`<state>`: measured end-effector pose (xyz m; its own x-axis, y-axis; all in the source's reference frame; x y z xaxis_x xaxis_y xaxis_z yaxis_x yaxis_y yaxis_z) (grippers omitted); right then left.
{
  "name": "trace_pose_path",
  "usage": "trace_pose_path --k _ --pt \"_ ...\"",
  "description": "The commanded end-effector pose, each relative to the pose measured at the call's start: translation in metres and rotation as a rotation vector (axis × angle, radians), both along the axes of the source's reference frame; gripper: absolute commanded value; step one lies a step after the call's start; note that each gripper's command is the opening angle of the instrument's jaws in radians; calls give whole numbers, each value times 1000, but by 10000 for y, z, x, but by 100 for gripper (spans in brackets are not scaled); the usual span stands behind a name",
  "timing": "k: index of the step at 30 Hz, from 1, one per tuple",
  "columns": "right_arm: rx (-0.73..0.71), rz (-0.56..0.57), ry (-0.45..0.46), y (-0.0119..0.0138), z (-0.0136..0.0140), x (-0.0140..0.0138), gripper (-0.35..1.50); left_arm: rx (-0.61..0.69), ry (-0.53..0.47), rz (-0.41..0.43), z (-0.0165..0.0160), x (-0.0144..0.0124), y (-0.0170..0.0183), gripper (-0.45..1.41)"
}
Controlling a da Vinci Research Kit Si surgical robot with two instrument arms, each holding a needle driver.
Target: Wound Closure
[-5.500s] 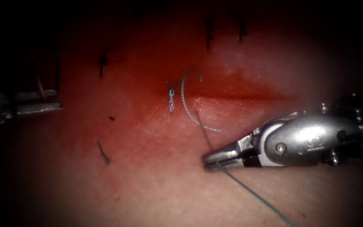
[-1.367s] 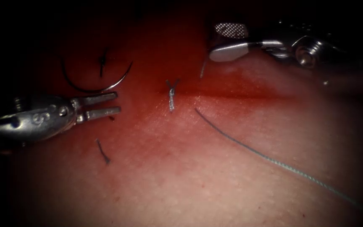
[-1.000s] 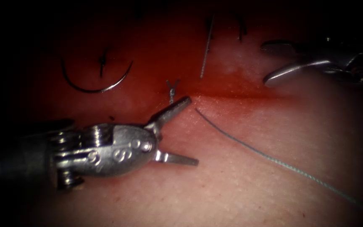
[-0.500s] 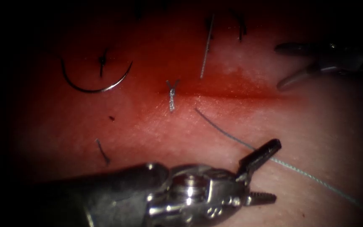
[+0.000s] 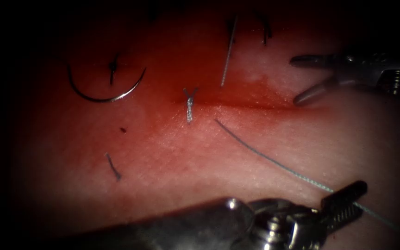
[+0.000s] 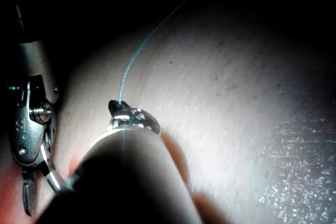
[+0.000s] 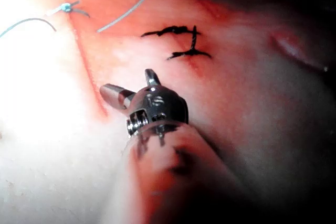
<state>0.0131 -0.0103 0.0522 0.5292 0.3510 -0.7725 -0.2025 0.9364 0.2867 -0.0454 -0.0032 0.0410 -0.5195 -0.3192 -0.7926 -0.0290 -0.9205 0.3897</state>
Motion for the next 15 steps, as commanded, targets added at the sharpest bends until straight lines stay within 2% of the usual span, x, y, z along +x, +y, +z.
trace_pose_path --k 1,3,7,10,15 --pt "6 -17 36 1 4 9 114 1 -13 10 4 0 5 -45" --pt "8 -36 61 -1 0 11 113 12 -17 34 5 8 7 -45" --pt "15 -98 119 -10 -20 24 113 68 22 138 10 45 11 -45" --pt "-16 -157 163 -14 -41 37 111 90 85 279 5 81 -1 -45" --pt "-63 -216 235 -19 -62 61 109 113 108 376 -3 115 -7 -45"
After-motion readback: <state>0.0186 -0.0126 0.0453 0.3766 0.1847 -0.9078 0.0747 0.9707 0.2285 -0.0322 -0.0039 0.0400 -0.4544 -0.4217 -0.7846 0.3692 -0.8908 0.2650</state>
